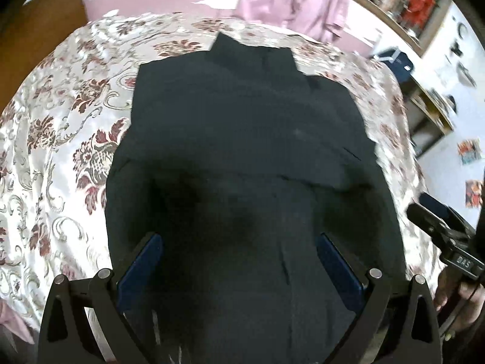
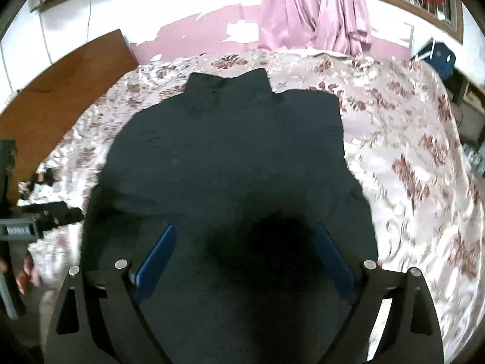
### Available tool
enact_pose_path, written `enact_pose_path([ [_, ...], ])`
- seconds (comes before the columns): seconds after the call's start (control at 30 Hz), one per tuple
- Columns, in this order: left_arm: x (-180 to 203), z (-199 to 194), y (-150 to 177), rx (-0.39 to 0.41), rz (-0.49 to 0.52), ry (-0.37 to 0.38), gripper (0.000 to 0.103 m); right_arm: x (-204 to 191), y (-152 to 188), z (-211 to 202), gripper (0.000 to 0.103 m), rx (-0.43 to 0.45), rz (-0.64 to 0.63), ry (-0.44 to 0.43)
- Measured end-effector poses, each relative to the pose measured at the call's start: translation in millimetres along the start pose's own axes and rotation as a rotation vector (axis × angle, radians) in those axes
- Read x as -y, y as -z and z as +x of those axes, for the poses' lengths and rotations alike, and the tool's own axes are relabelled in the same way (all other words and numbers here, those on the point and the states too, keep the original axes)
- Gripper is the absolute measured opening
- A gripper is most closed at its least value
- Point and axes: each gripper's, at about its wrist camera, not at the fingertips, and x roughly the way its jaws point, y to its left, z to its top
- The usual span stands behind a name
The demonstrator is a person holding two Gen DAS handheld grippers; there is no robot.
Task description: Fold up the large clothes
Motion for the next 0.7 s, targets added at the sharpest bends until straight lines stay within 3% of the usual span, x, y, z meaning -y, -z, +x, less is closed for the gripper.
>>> enact_pose_path([
  [0.2,5.9,-39.7,14.0,-0.052,0.014,0.024,0.103,-21.9,21.8,-50.0,0.09,-0.039,-0.034,-0.009],
  [0.3,3.8,-61.1,6.0,-0.039,0.016,0.024,0.103,-35.5,21.4,-80.2,0.09,-0.021,-0.089,-0.009],
  [0.47,-0.6,-95.3,-24.9,0.042,0.025,-0.017,0.103,-48.6,-4.5,-118.0,0.09,0.042,-0.148,0.006],
  [0.7,-8.3,-110.8,-66.0,0.11,-0.004,-0.013,0.103,-40.0,-66.6,-135.4,0.09,0.092,-0.079,-0.019],
])
